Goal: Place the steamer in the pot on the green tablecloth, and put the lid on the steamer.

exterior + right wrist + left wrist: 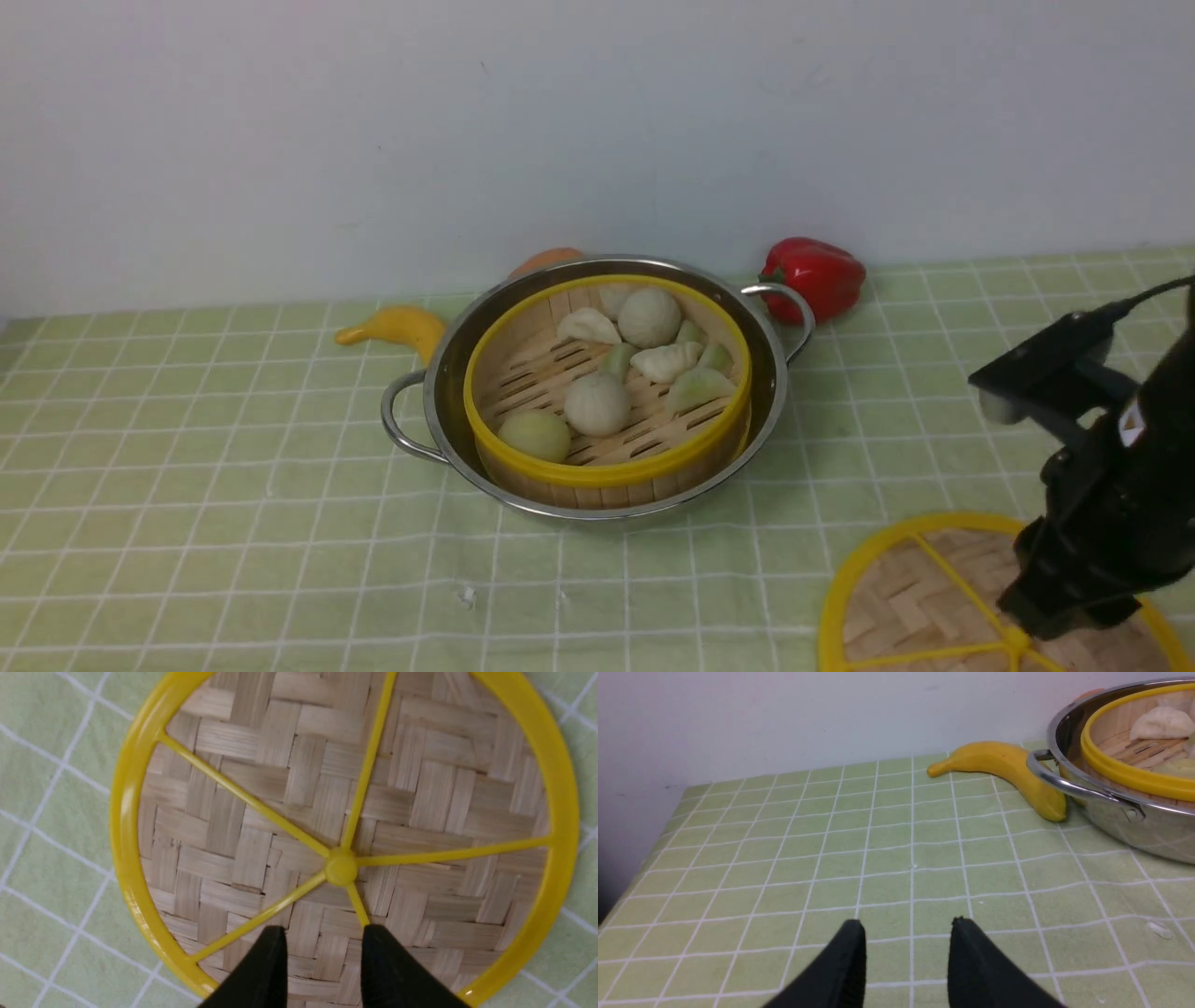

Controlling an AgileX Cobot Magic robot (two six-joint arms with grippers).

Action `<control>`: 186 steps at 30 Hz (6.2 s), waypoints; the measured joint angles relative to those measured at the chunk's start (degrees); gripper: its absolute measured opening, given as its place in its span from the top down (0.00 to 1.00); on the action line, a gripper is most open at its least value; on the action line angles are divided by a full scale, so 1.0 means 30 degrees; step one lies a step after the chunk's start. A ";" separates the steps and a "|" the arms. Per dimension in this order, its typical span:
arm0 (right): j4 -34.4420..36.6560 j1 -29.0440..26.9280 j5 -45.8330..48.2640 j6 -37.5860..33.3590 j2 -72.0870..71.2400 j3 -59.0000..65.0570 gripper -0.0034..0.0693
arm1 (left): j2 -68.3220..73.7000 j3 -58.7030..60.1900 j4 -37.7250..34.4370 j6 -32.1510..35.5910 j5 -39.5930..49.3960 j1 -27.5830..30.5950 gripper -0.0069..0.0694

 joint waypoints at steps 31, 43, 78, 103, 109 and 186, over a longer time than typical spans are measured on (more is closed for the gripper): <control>-0.0970 0.0000 -0.1143 0.1227 0.3926 -0.0118 0.76 | -0.0027 0.0000 -0.0014 0.0000 0.0000 0.0000 0.59; -0.1941 0.0000 -0.0464 0.3133 0.1637 -0.1447 0.75 | -0.0027 0.0000 -0.0014 0.0000 0.0000 0.0000 0.59; -0.0824 0.4951 -0.2125 -0.3553 1.1025 -1.8599 0.75 | -0.0027 0.0000 -0.0020 -0.0017 0.0000 0.0000 0.59; -0.0043 0.4951 -0.3487 -0.4906 1.1915 -1.8641 0.75 | -0.0027 0.0000 -0.0020 -0.0017 0.0000 0.0000 0.59; 0.0200 0.4951 -0.3749 -0.5031 1.2147 -1.8641 0.75 | -0.0027 0.0000 -0.0020 -0.0017 0.0000 0.0000 0.59; -0.1658 0.4951 -0.3465 0.2831 -0.0750 -1.3241 0.94 | -0.0027 0.0000 -0.0036 -0.0034 0.0000 0.0000 0.59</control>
